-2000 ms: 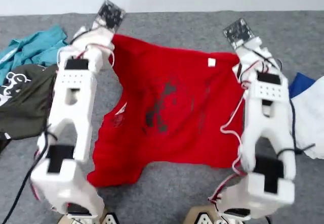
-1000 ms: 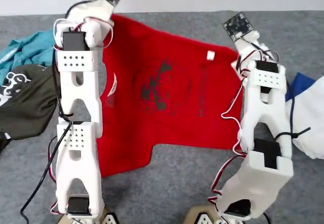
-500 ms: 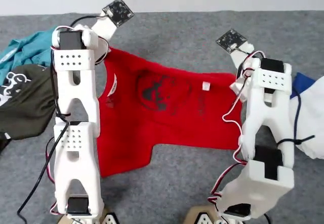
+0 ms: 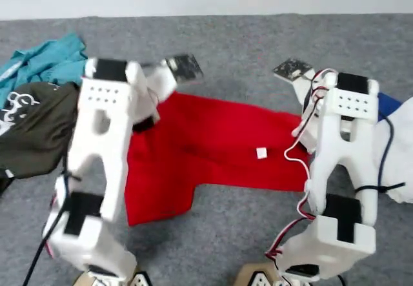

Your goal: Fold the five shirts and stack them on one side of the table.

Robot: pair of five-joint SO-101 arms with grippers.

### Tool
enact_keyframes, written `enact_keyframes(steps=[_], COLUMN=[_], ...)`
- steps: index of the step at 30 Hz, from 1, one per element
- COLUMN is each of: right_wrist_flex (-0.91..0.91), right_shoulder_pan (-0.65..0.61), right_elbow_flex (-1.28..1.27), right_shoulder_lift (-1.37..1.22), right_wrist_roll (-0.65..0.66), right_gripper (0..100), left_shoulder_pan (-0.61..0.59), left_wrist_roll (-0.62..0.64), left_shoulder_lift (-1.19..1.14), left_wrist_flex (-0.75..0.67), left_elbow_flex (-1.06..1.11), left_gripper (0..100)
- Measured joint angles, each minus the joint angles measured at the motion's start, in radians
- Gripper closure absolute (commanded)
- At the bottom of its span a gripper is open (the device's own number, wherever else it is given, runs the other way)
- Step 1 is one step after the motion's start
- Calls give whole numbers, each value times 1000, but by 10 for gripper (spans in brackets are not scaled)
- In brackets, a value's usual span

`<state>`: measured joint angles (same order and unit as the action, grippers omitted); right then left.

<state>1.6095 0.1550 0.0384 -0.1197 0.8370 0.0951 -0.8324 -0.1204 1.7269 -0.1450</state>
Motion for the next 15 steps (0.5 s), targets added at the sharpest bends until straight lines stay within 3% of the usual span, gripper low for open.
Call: enact_keyframes(steps=[8,15], right_wrist_flex=[77,126], right_shoulder_pan=[11,103], right_elbow_flex=[0,0], right_shoulder_lift=[2,2], right_wrist_roll=[63,123], right_gripper=[988,988], left_shoulder_pan=[34,-89], left_wrist_roll=[0,-109], left_shoulder_lift=[307,459], left_wrist_flex=[-2,-2], left_elbow_flex=[393,568], left_gripper=[998,998])
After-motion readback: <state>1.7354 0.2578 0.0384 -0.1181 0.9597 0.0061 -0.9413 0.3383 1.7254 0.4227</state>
